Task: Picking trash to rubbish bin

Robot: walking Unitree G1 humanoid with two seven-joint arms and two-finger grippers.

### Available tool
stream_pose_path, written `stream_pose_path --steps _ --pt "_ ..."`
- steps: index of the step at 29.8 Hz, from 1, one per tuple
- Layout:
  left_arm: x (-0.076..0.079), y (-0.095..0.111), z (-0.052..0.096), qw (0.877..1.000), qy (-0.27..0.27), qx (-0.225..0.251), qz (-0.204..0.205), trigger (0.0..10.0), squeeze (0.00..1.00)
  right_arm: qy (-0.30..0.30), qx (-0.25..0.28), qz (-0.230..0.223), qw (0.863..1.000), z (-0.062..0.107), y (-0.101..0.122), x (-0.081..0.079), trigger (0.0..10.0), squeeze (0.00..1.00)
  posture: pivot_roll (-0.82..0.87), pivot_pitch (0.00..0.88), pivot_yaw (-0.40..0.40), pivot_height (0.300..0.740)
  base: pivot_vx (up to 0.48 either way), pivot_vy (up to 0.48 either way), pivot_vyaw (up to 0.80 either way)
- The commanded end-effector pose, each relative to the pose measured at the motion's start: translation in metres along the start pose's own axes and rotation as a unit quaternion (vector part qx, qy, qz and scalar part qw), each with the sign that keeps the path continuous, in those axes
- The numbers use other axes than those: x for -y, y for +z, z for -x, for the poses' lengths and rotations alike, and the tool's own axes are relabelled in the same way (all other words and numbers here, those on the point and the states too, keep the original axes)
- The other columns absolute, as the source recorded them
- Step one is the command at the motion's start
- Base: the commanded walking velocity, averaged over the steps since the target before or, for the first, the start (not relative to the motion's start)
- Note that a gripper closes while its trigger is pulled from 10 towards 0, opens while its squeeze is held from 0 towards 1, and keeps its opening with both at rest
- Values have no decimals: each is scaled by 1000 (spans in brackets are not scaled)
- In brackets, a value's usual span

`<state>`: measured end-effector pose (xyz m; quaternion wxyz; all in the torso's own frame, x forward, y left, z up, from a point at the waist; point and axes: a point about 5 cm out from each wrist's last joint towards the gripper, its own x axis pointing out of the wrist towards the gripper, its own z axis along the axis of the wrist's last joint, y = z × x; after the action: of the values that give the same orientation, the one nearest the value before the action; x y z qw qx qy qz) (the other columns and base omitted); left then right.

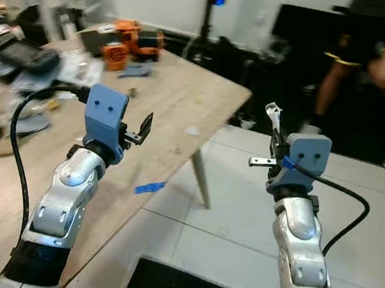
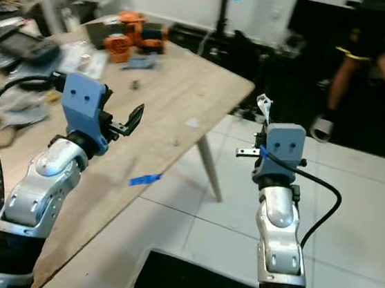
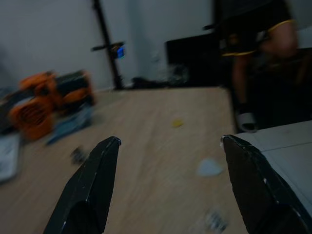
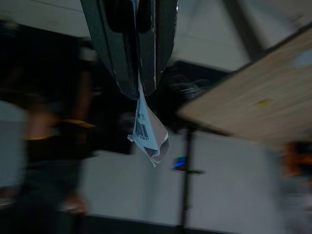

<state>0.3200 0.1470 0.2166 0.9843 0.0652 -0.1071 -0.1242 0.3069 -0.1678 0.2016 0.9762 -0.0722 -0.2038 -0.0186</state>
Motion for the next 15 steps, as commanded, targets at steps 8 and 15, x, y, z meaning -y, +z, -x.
stream_pose_path --steps 8,15 --pt "-7 -3 2 1000 17 -3 -5 10000 0 6 -14 -19 1000 5 -6 -9 10000 0 -9 164 50 740 0 0 -800" --pt "-5 -4 3 1000 12 -6 -5 10000 0 14 -18 -22 999 7 -7 -13 10000 0 -9 166 50 740 0 0 -800"
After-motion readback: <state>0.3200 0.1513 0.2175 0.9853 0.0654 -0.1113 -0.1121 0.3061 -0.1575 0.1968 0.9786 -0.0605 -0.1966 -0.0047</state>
